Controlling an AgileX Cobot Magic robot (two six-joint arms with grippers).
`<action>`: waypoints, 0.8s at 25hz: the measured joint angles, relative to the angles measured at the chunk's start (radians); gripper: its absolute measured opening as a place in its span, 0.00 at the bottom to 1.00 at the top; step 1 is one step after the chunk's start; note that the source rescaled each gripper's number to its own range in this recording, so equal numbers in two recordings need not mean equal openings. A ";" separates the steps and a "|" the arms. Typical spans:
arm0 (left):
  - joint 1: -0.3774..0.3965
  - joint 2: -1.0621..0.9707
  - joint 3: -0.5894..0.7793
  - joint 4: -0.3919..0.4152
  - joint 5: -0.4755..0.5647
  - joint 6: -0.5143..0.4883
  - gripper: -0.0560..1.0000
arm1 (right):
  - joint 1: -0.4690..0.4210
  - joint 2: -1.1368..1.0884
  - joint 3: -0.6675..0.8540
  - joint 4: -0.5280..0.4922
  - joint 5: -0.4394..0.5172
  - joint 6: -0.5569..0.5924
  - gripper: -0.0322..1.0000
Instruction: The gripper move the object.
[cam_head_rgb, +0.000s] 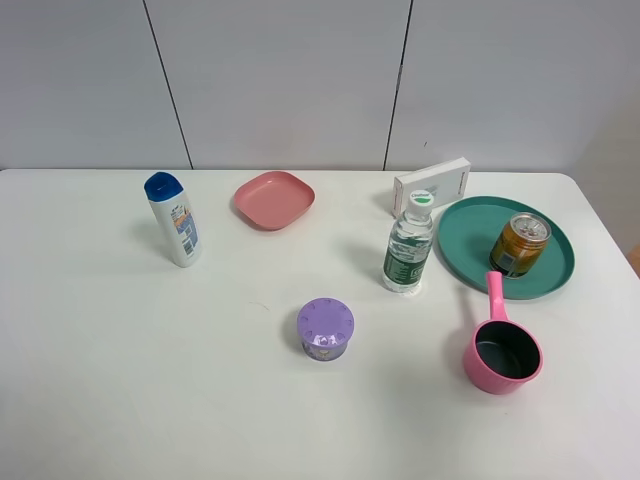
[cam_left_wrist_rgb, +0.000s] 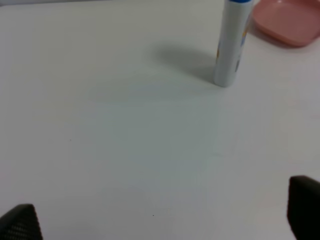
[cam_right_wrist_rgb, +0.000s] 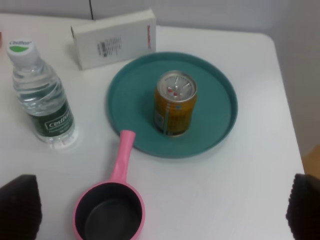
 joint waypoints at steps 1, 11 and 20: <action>0.000 0.000 0.000 0.000 0.000 0.000 1.00 | 0.000 -0.049 0.015 0.000 0.000 0.000 0.99; 0.000 0.000 0.000 0.000 0.000 0.000 1.00 | 0.000 -0.253 0.121 -0.056 0.062 0.018 0.99; 0.000 0.000 0.000 0.000 0.000 0.000 1.00 | 0.000 -0.253 0.187 -0.063 0.078 0.034 0.99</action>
